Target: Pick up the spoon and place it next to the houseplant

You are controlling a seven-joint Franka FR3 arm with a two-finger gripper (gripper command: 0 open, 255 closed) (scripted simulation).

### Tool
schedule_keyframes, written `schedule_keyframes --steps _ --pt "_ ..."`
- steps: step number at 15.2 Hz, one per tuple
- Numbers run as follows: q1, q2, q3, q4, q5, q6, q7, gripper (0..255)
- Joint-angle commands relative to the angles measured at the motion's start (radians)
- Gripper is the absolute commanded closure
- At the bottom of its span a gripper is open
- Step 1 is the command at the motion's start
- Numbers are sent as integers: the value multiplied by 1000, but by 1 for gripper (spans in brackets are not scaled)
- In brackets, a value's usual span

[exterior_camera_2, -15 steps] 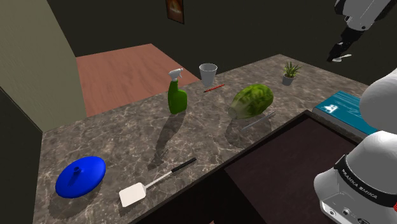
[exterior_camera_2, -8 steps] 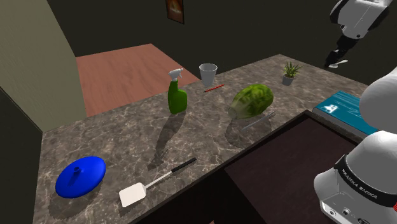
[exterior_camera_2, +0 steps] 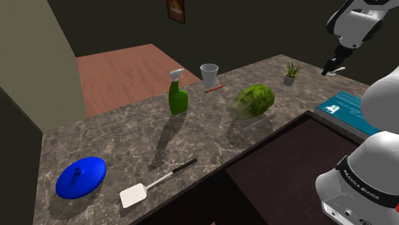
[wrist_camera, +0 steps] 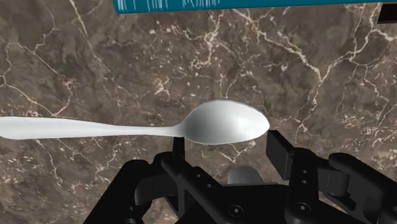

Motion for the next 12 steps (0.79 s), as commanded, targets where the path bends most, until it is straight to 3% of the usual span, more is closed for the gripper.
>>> schedule_keyframes --steps 1,12 --pt "-4 18 7 3 7 16 -6 255" --pt "-28 122 43 29 44 94 -36 255"
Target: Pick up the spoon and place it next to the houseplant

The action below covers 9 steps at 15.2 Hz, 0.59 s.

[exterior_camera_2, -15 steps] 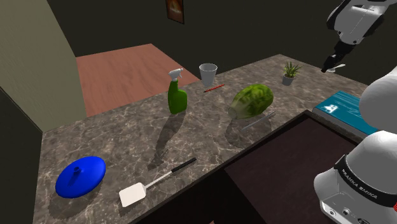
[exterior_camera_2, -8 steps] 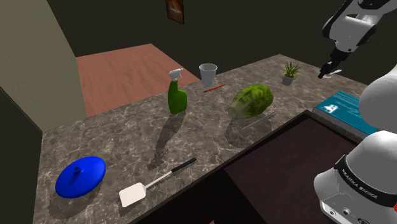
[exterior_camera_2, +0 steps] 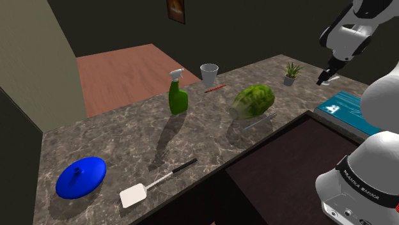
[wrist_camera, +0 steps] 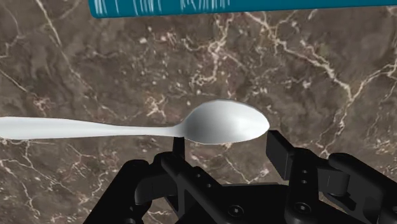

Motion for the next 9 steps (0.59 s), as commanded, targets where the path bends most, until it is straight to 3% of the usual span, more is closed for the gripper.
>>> schedule_keyframes --steps 1,9 --pt "-2 18 7 3 6 16 -4 255" --pt "-21 103 33 43 28 63 -21 255"
